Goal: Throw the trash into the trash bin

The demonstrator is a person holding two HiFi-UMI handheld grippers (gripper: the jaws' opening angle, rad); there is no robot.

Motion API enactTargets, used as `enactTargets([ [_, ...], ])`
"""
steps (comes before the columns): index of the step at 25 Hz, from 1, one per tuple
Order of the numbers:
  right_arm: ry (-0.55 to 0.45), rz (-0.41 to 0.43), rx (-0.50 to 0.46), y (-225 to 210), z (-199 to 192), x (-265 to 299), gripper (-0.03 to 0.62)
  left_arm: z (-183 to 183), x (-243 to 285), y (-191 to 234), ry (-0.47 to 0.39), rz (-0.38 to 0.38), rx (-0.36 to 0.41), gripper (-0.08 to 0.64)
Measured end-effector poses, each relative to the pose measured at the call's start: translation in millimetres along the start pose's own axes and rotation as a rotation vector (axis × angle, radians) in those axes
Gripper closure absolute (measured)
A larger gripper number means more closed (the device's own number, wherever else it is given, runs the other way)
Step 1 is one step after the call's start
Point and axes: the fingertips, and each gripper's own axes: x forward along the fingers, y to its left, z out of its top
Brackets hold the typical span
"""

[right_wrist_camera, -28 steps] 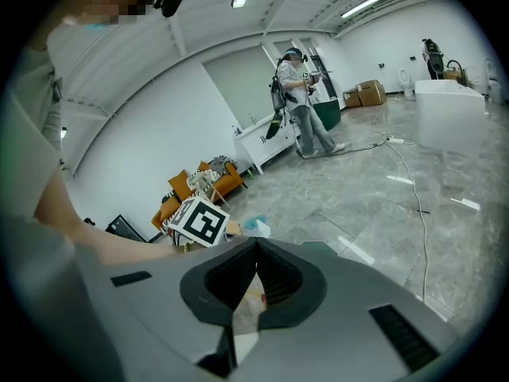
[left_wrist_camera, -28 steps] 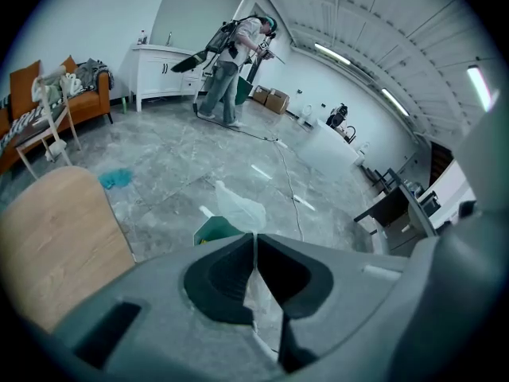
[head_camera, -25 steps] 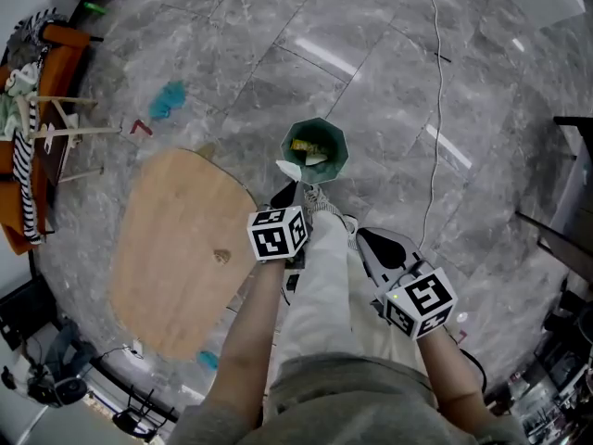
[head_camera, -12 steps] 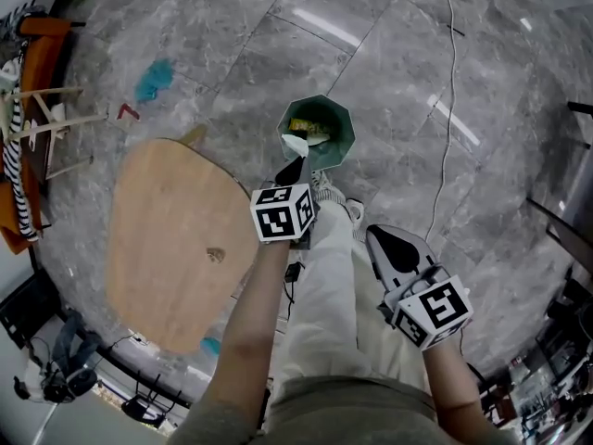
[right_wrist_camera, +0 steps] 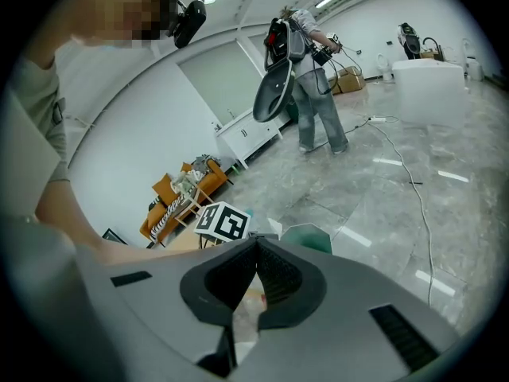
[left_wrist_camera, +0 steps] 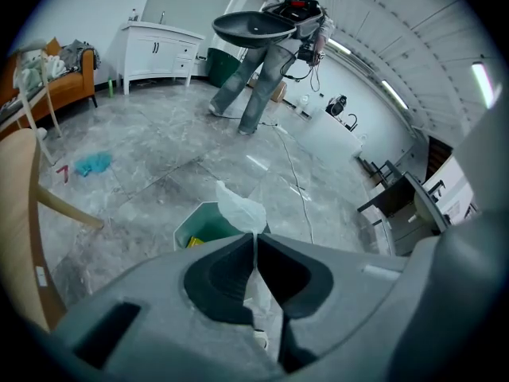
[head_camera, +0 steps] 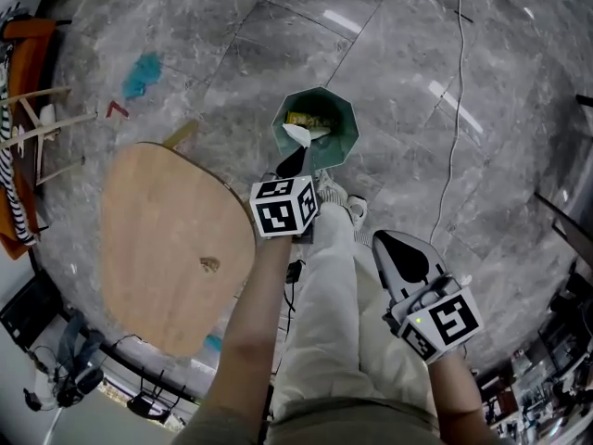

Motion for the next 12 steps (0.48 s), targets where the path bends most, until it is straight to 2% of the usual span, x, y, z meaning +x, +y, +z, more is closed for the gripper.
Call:
enactTargets([
  [12,0.017,0.001,0.037,-8,-10,13,0.584,-14,28,-2,0.049,-0.03,0.011,0.537],
])
